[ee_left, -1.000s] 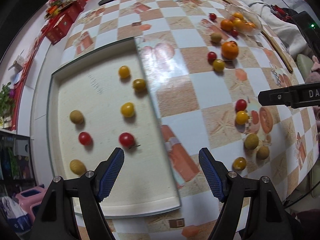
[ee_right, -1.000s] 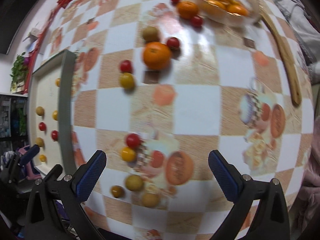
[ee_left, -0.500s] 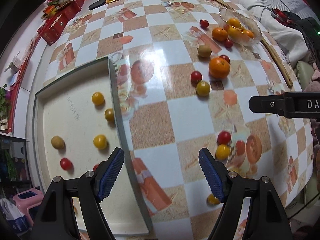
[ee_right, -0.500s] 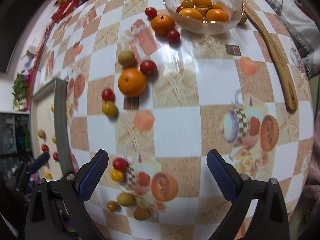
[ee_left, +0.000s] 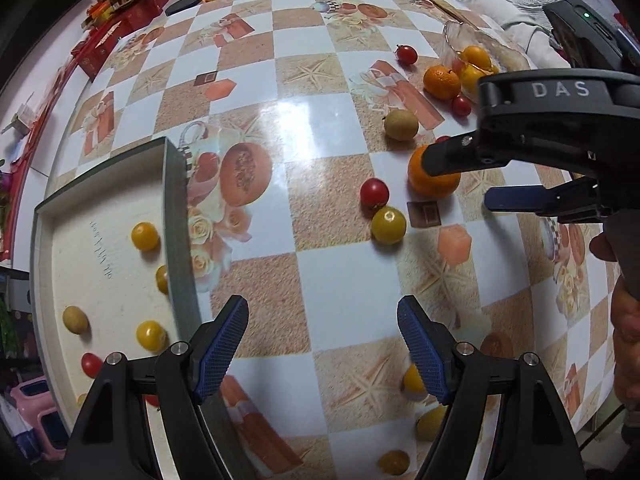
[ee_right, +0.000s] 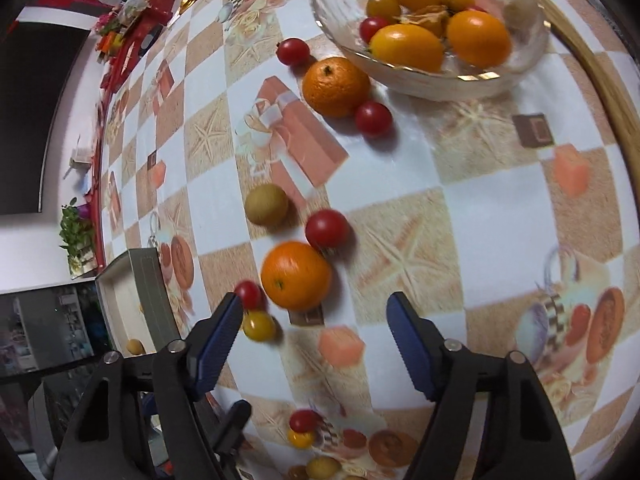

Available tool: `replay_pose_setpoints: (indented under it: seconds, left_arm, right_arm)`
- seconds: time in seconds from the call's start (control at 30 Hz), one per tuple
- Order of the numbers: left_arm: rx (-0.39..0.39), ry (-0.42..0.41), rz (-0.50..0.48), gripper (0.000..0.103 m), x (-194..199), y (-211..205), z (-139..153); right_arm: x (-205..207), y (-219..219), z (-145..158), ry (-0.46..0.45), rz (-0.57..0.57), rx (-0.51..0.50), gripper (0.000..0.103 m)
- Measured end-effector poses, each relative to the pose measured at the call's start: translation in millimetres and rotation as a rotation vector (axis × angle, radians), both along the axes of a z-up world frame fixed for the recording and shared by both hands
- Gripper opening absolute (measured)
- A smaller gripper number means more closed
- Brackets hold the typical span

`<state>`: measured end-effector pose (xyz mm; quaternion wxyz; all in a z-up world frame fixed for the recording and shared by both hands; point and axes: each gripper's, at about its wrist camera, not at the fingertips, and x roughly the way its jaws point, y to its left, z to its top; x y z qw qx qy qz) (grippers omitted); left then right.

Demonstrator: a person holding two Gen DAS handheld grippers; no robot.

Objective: Organize fruits
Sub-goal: 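Move both open grippers back over the fruits on the table, then grasp a yellow cherry tomato with the left gripper while the right grasps an orange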

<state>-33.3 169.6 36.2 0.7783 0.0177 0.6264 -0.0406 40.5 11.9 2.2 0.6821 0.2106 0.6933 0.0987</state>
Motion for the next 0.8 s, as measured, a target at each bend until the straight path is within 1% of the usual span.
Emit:
replay_pose_setpoints:
  seconds: [0.07,0.23,0.3,0.33,0.37,0.47,0.6,0.63,0.67,0.73,0.77,0.8]
  left_arm:
    - [-0.008,-0.001,0.004,0.078,6,-3,-3]
    - [-0.018,-0.007,0.013,0.078,19,-9,-7]
    - [-0.023,-0.007,0.020,0.078,23,-10,-8]
    - [-0.025,-0.006,0.022,0.078,24,-10,-9]
    - [-0.027,-0.006,0.023,0.078,25,-11,-9]
    - [-0.031,-0.005,0.018,0.078,29,-15,-11]
    - [-0.032,0.000,0.018,0.078,35,-19,-18]
    - [-0.030,0.002,0.020,0.076,37,-21,-20]
    - [-0.030,0.003,0.020,0.066,37,-22,-21]
    - [-0.024,0.025,0.023,0.055,40,-25,-27]
    - [-0.019,0.014,0.024,0.054,40,-26,-26]
    - [-0.020,0.010,0.022,0.049,39,-27,-26]
  right_arm:
    - [4,4,-2,0.004,0.014,0.003,0.068]
    - [11,9,-8,0.025,0.021,0.018,0.061]
    - [14,10,-10,0.034,0.020,0.031,0.054]
    - [14,8,-10,0.040,0.020,0.035,0.046]
    - [15,8,-12,0.047,0.018,0.042,0.043]
    - [15,2,-14,0.055,-0.001,0.073,0.042]
    - [10,-12,-13,0.053,-0.032,0.088,0.042]
    - [8,-16,-12,0.051,-0.036,0.089,0.042]
    - [7,-18,-11,0.049,-0.036,0.086,0.042]
    - [3,-23,-8,0.044,-0.036,0.080,0.042]
    - [1,-26,-7,0.042,-0.037,0.078,0.042]
    - [-1,-28,-6,0.038,-0.036,0.077,0.042]
